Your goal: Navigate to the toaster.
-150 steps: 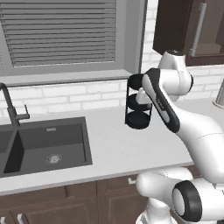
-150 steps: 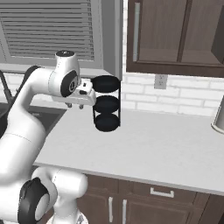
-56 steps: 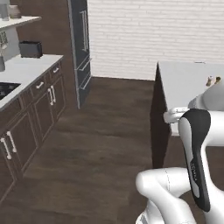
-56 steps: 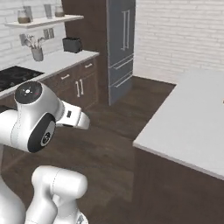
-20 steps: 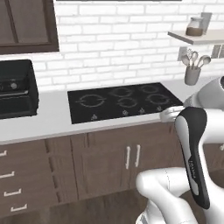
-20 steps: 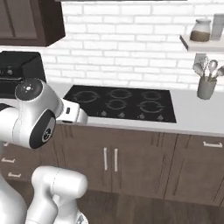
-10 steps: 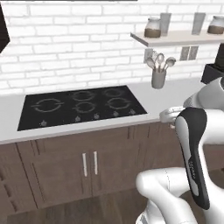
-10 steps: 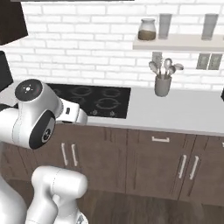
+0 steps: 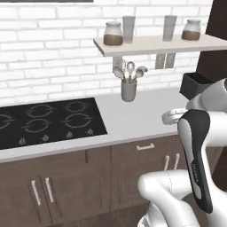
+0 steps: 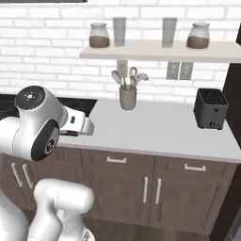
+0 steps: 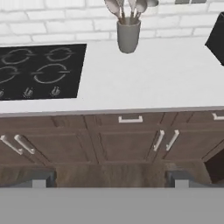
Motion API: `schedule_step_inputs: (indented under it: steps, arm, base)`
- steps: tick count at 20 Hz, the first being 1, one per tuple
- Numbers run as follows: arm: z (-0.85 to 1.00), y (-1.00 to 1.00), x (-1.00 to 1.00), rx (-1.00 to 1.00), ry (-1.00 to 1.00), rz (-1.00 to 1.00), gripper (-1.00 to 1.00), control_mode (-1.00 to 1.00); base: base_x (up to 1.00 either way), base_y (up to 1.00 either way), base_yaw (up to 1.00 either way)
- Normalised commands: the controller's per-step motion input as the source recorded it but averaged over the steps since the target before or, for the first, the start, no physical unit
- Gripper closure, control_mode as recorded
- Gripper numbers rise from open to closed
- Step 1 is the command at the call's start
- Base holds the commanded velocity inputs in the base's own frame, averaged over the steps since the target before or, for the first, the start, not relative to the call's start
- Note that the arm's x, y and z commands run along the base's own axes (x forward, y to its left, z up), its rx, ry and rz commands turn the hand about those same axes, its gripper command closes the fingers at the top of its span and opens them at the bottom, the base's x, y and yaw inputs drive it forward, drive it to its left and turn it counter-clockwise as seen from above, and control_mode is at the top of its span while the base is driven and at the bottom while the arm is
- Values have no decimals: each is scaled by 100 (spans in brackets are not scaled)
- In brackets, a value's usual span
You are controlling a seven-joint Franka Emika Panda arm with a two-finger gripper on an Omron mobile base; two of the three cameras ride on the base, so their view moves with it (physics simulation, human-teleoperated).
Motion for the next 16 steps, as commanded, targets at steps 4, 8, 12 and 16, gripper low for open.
schedule_step_inputs:
  steps: [4,8,12,16]
  arm:
    - [0,0,0,0,0,0,-100,100]
    - [0,0,0,0,0,0,-100,100]
    - [0,0,0,0,0,0,-100,100]
    - [0,0,0,0,0,0,-100,100]
  base:
    - [81,-100,0]
    - [88,-100,0]
    - [99,-100,0]
    - [69,-100,0]
